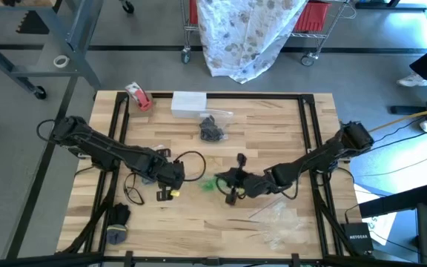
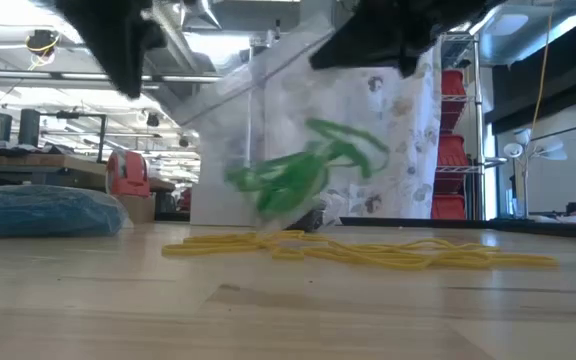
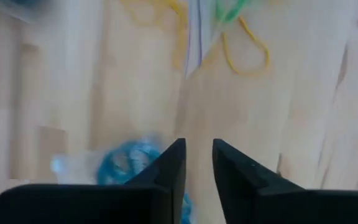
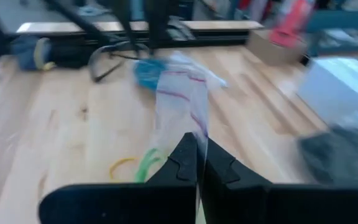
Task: Sort rubber bands
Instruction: Put the transparent zip bag on the table
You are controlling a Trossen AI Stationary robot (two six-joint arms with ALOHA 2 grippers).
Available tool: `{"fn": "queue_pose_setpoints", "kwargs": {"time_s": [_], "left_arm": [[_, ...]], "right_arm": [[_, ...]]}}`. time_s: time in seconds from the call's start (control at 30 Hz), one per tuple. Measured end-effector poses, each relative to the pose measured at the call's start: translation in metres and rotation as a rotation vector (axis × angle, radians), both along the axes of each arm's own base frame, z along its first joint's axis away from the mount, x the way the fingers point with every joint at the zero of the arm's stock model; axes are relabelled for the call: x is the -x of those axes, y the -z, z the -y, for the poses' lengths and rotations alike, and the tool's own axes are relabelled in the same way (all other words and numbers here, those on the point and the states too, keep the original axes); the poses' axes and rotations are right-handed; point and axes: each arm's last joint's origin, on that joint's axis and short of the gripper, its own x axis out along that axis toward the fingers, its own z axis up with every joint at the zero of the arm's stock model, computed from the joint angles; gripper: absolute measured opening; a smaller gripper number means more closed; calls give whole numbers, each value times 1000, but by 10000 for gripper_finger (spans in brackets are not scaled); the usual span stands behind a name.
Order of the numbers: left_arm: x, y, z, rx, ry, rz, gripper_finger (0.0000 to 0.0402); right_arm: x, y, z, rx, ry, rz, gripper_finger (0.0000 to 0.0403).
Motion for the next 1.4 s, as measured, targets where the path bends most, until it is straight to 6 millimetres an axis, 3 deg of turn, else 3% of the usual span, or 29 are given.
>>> {"fn": "queue_pose_setpoints", "kwargs": {"time_s": [0.13,0.23,0.4,0.53,0.67,0.8,0.93,1.13,1.23,1.4], "left_arm": [[14,-22,1,-145,-19,190,77],[25,-24,0,-218,-17,302,75],[33,-5,-6,-259,-47,444,73],[29,17,-11,-316,-56,530,73],[22,36,-19,-340,-49,590,73],[21,48,-28,-432,-17,591,72],[24,58,-37,-541,-59,568,72],[24,67,-47,-562,-81,587,72],[23,66,-49,-569,-82,601,72],[19,63,-47,-536,-16,631,72]], "right_arm": [[17,-12,15,6,139,-57,0],[33,-20,37,-41,276,-115,0],[59,-14,77,-132,505,-310,0],[74,-2,106,-166,651,-453,0],[81,10,127,-216,723,-529,7],[88,23,141,-294,717,-630,44],[92,28,146,-312,655,-705,108],[90,26,144,-309,479,-783,192],[86,16,131,-284,384,-760,217],[81,-2,92,-279,182,-709,229]]}}
